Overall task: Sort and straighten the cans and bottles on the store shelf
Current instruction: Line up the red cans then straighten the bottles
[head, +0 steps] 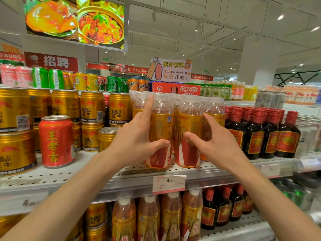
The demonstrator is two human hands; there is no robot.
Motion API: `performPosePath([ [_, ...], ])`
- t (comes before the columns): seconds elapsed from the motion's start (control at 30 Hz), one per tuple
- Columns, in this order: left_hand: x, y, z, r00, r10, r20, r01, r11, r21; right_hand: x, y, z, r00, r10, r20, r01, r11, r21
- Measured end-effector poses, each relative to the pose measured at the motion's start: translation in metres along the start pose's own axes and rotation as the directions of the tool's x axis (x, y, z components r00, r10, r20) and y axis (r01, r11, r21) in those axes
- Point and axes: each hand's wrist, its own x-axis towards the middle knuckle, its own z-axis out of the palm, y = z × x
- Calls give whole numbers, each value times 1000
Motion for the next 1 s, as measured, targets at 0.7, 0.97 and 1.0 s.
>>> performPosePath([
  [0.7,-16,-10,-20,988,112,-103,-106,992,64,-13,-5,-4,963,-71,-260,82,996,34],
  [0.97,-55,-57,-53,977,-5,-215,22,997,76,-16,-48,16,942,-326,-77,331,942,64],
  [1.0,-60,-62,-53,978,-28,-207,43,997,67,-15,-54,21,937,-349,-28,350,934,69],
])
